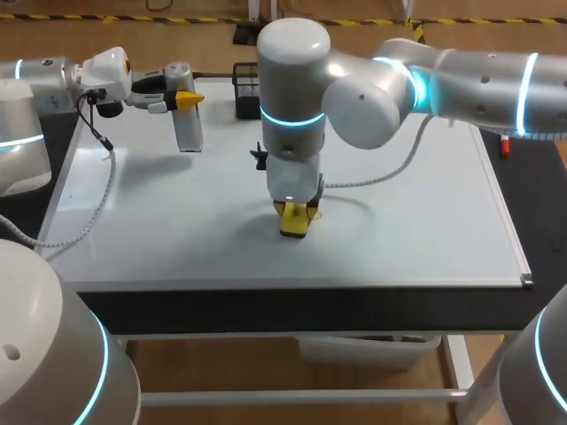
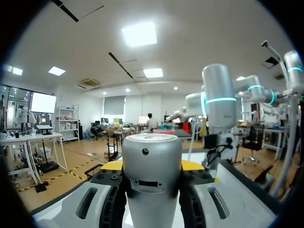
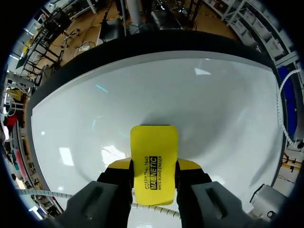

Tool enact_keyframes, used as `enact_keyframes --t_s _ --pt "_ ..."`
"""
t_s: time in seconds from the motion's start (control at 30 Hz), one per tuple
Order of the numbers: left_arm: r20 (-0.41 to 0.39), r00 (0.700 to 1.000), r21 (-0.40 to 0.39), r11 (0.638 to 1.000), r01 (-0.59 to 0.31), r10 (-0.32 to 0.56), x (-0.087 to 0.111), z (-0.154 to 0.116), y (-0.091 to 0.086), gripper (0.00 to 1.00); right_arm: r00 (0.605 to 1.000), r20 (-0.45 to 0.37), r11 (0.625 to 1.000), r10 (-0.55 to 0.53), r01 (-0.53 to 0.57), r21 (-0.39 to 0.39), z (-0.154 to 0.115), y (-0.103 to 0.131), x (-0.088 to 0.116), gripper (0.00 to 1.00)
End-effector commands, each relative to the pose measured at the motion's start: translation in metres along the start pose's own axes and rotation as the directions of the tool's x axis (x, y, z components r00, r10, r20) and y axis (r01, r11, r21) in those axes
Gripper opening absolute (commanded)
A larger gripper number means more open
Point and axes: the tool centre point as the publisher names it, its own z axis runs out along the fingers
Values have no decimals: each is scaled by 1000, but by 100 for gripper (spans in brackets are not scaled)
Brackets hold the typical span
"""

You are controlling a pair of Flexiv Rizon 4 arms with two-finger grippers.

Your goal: Pick up the inspection probe, press it on each red-marked spot on the whiteboard one by one, put down the probe, pick up the eraser, and wipe off all the red marks.

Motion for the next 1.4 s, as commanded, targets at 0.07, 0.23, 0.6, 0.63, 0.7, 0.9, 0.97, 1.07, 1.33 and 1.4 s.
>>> enact_keyframes --t_s 0.07,0.23,0.6,0.63,0.7,0.9,0.97,1.07,1.33,1.4 --pt "0 1000 1 1000 0 0 0 0 -1 0 1000 0 1000 10 -10 -4 5 -4 8 0" --pt "0 1000 1 1000 0 0 0 0 -1 0 999 2 999 36 -36 2 4 -6 16 0" --pt "0 1000 1 1000 0 0 0 0 -1 0 994 0 994 113 -113 6 4 -9 44 0" --pt "0 1000 1 1000 0 0 0 0 -1 0 993 -1 993 117 -117 6 4 -9 46 0" --pt "0 1000 1 1000 0 0 0 0 -1 0 992 -4 992 128 -128 6 5 -9 50 0" --pt "0 1000 1 1000 0 0 0 0 -1 0 989 -14 989 150 -150 7 6 -9 60 0" --pt "0 1000 1 1000 0 0 0 0 -1 0 988 -16 988 154 -154 8 5 -9 61 0" --pt "0 1000 1 1000 0 0 0 0 -1 0 987 -15 987 158 -157 13 3 -10 61 0" --pt "0 1000 1 1000 0 0 0 0 -1 0 988 -19 988 150 -149 44 -27 -22 59 0" --pt "0 1000 1 1000 0 0 0 0 -1 0 989 -22 987 149 -147 61 -40 -28 59 0"
